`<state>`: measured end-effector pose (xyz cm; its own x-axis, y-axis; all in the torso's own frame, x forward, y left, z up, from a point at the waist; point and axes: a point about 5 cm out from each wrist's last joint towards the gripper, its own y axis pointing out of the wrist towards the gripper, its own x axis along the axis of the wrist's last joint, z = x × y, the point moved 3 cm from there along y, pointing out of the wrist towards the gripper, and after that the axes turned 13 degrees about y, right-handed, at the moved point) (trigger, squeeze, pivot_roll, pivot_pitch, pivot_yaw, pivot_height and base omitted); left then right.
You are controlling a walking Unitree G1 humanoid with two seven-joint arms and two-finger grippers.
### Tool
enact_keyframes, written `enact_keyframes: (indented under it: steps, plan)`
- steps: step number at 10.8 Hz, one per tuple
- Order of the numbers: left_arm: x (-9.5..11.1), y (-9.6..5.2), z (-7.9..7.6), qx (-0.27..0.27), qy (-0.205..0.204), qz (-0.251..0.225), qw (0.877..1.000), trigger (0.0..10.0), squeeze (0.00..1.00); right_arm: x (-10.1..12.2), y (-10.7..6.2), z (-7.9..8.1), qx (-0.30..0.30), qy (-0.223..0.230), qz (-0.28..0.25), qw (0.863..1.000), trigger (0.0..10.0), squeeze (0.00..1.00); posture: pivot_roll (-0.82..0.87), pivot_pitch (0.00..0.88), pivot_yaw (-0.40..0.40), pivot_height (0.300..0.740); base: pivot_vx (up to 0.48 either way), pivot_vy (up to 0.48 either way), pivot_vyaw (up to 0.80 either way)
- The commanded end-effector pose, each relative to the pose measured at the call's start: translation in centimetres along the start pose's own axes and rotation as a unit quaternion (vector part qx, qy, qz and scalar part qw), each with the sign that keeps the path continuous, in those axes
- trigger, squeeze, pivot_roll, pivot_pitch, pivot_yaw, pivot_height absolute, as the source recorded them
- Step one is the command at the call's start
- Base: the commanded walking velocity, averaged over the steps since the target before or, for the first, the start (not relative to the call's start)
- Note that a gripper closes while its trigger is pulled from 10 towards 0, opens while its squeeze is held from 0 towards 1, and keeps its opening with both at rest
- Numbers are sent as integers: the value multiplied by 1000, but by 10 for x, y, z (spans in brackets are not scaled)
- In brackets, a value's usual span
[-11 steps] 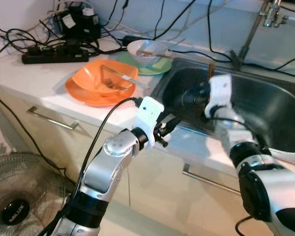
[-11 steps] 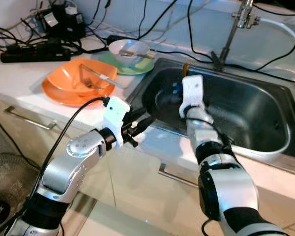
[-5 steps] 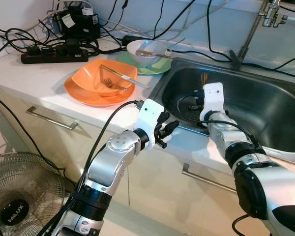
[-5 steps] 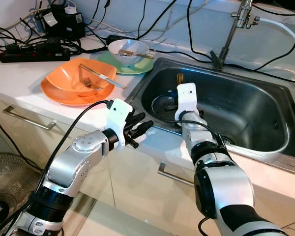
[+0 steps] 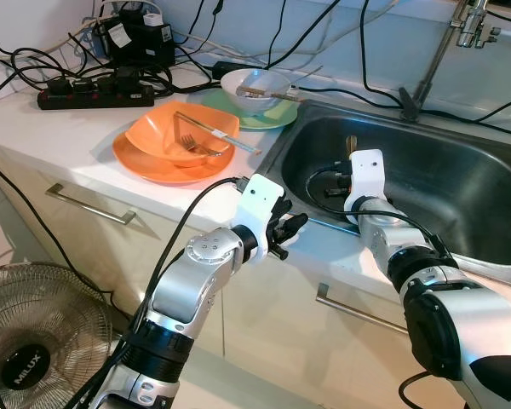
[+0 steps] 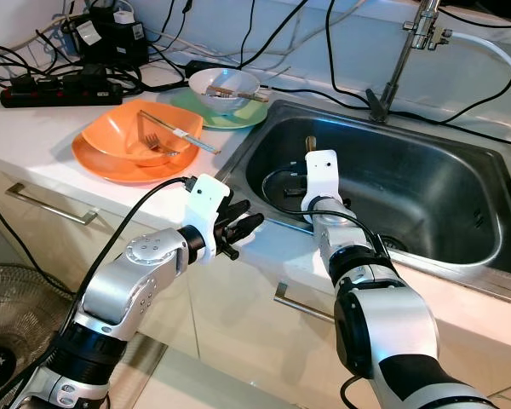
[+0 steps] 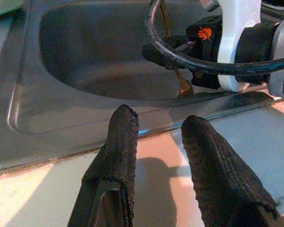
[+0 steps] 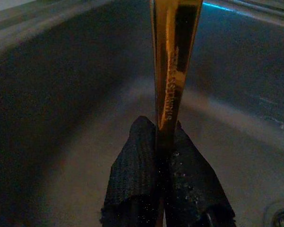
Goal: Kitchen organization
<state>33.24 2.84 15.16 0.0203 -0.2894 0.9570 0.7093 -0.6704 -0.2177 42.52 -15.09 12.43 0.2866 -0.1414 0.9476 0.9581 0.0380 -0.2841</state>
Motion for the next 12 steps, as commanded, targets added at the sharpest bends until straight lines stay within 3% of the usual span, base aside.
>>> enact_keyframes:
  steps: [1,2,3,4,5,7,10,11,12]
  plan:
    - [6,1,2,4,3,-4,1000,10000,0,-6,0,4,3,-7,20,1000,10000,0,270,18,-73,725,0,0,0]
    - [6,0,2,4,3,-3,1000,10000,0,-8,0,7,10,-4,24,1000,10000,984,276,14,-74,725,0,0,0]
    - [5,0,2,5,3,-1,1000,10000,0,-10,0,8,11,-8,29,999,10000,945,280,10,-76,725,0,0,0]
    - [5,-1,3,6,3,-1,1000,10000,0,-11,0,9,13,-11,29,999,10000,231,282,7,-77,725,0,0,0]
    - [5,-1,3,7,4,-1,1000,10000,0,-11,0,11,17,-12,26,999,10000,0,280,5,-77,725,0,0,0]
    - [6,-1,3,8,12,-4,1000,10000,0,-10,0,11,18,-19,19,999,10000,0,277,0,-76,725,0,0,0]
    - [18,-6,23,92,107,-26,990,10000,0,19,0,13,30,-17,-61,998,10000,0,270,0,-73,725,0,0,0]
    - [24,-9,32,130,178,-29,975,10000,0,33,-2,13,38,8,-99,994,10000,0,267,0,-74,725,0,0,0]
    - [28,-10,39,163,304,-11,938,10000,0,43,-4,11,41,36,-129,990,10000,0,262,0,-74,725,0,0,0]
